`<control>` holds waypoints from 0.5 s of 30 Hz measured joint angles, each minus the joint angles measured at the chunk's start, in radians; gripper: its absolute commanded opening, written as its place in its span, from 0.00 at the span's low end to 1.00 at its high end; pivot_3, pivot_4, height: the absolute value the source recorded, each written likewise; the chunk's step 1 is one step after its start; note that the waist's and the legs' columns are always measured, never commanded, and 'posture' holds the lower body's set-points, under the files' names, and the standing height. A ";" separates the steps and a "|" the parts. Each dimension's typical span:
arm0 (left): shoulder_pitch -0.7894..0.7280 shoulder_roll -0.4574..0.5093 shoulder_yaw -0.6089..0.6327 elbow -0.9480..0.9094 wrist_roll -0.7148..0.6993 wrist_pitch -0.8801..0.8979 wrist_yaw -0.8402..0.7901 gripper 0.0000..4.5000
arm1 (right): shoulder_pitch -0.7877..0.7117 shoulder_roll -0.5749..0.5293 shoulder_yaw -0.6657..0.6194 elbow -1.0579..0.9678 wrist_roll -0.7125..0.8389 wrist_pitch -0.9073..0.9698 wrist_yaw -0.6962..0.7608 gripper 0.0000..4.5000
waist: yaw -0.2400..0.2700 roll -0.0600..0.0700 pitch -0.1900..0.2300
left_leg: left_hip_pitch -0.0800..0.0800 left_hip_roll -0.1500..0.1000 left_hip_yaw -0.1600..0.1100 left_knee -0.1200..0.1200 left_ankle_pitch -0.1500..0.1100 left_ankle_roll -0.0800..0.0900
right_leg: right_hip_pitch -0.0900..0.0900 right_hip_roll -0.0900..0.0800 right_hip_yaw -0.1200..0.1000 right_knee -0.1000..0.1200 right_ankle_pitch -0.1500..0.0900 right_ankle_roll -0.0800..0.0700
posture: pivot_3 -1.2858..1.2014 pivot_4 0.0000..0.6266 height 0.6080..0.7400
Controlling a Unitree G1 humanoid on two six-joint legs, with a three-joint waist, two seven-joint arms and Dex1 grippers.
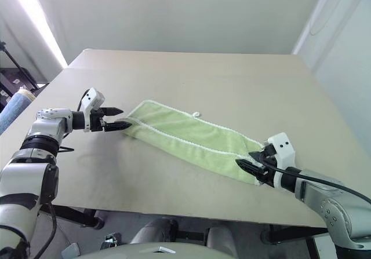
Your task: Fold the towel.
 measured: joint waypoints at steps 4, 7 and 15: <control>-0.019 -0.015 -0.002 0.019 0.003 0.000 0.012 1.00 | 0.003 0.000 0.000 0.015 -0.010 0.000 0.000 0.64 | -0.001 0.000 0.000 | 0.000 0.000 0.000 0.000 0.000 0.000 | 0.000 0.000 0.000 0.000 0.000 0.000 | 0.52 0.00 0.64; -0.035 -0.026 -0.004 0.037 0.018 0.000 0.033 1.00 | 0.003 0.000 0.000 0.024 -0.011 0.000 -0.001 0.64 | -0.001 0.000 0.000 | 0.000 0.000 0.000 0.000 0.000 0.000 | 0.000 0.000 0.000 0.000 0.002 0.003 | 0.52 0.00 0.64; -0.070 -0.058 -0.040 0.098 0.080 0.004 0.107 1.00 | 0.003 0.008 0.000 0.042 -0.028 0.000 -0.004 0.64 | 0.000 0.000 0.000 | 0.000 0.000 0.001 0.001 0.000 0.000 | 0.000 0.000 0.000 0.000 0.002 0.004 | 0.52 0.00 0.64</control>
